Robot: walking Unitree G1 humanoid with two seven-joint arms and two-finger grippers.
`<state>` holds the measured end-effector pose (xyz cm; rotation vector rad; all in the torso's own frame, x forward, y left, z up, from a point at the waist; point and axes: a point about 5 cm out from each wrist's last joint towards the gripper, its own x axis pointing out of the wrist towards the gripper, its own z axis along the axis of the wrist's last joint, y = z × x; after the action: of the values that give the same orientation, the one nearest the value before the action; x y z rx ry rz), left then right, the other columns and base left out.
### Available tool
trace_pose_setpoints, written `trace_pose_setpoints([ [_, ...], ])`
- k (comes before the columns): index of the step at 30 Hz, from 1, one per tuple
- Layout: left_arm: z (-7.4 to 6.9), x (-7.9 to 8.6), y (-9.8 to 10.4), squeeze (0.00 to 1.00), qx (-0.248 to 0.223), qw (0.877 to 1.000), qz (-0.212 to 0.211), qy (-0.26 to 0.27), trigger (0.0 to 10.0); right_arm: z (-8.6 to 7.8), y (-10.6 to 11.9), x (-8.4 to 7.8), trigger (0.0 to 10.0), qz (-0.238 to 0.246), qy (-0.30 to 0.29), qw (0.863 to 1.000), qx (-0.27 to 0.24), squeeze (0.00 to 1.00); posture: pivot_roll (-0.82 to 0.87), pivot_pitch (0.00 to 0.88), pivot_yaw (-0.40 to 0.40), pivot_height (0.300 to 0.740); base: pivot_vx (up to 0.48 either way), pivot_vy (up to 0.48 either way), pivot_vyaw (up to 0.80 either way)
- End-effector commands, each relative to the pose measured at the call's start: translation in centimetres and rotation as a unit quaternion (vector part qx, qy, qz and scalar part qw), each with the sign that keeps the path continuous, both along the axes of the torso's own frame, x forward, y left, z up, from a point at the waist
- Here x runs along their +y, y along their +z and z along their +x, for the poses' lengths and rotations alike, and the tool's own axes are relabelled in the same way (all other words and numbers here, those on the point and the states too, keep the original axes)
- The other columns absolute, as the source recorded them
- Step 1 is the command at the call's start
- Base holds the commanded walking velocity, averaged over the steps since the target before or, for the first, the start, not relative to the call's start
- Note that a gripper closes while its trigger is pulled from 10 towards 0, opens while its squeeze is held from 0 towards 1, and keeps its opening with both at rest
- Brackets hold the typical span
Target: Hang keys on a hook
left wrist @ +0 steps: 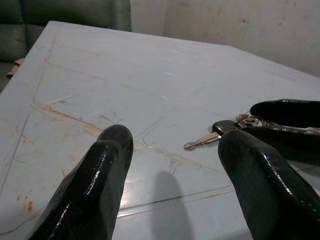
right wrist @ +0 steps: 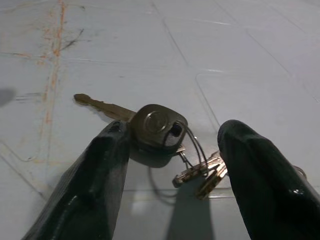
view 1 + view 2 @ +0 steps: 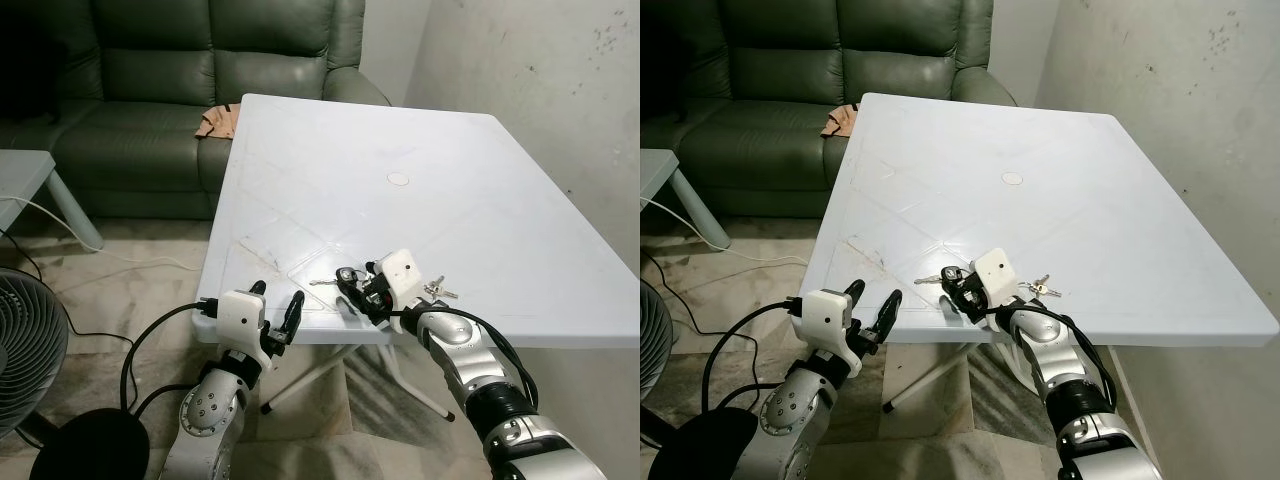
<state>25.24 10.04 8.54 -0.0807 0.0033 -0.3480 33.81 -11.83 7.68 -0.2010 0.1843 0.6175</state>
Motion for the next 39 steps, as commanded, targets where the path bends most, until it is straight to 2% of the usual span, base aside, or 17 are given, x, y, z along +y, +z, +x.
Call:
trace_pose_setpoints([
  [1, 0.03, -0.20, 0.54, 0.00, -0.008, 1.000, 0.001, 0.001, 10.0, 0.37, 0.47, -0.17, 0.0, 0.001, -0.007, 1.000, -0.010, 0.00, -0.08, 0.027, -0.093, 0.724, 0.000, 0.000, 0.00],
  [39, 0.19, -0.26, 0.60, 0.00, -0.008, 1.000, 0.007, 0.006, 10.0, 0.57, 0.61, -0.88, 0.0, -0.007, 0.000, 1.000, -0.021, 0.00, -0.07, 0.027, -0.089, 0.724, 0.000, 0.000, 0.00],
])
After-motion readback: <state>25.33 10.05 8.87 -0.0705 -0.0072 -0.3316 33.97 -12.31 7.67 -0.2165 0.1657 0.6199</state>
